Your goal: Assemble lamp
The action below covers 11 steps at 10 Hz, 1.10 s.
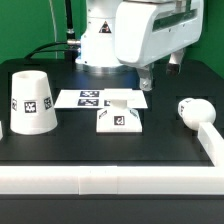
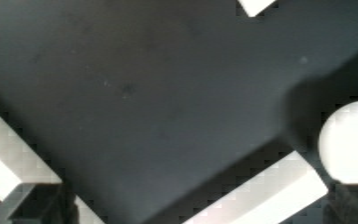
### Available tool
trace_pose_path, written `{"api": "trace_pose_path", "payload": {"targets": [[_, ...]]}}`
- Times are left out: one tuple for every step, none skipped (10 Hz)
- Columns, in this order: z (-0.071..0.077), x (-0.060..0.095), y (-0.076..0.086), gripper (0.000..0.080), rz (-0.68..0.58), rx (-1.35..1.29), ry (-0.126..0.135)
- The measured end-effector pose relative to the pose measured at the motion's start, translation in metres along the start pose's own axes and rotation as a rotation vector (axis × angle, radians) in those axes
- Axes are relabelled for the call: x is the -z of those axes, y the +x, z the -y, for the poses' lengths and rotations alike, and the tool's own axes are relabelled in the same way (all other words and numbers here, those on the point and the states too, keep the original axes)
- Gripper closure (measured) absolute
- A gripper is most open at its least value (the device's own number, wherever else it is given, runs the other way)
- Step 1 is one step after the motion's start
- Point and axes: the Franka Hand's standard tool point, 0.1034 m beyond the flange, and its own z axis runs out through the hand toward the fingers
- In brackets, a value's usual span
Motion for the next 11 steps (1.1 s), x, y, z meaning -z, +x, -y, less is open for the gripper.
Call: {"api": "trace_pose_path", "payload": {"targets": [[0.0,0.0,0.0,0.01,0.0,0.0,0.0],[0.0,0.0,0.0,0.01,0.0,0.0,0.0],[0.0,0.0,0.0,0.01,0.0,0.0,0.0],[0.0,0.0,0.0,0.01,0.0,0.0,0.0],[0.001,-0.001,-0.003,0.01,-0.001,-0.005,0.0],[0.009,-0.004,-0.021,0.01,0.004,-0.018,0.002],[0.018,-0.006,-0.04,0.01,0.008,-0.027,0.001],[0.024,-0.009,-0.058,0.01,0.008,-0.036,-0.001],[0.028,-0.012,-0.071,0.01,0.006,-0.04,-0.004],[0.031,-0.016,-0.075,0.01,0.008,-0.057,-0.001],[0.031,-0.015,-0.074,0.01,0.007,-0.067,-0.002]]}}
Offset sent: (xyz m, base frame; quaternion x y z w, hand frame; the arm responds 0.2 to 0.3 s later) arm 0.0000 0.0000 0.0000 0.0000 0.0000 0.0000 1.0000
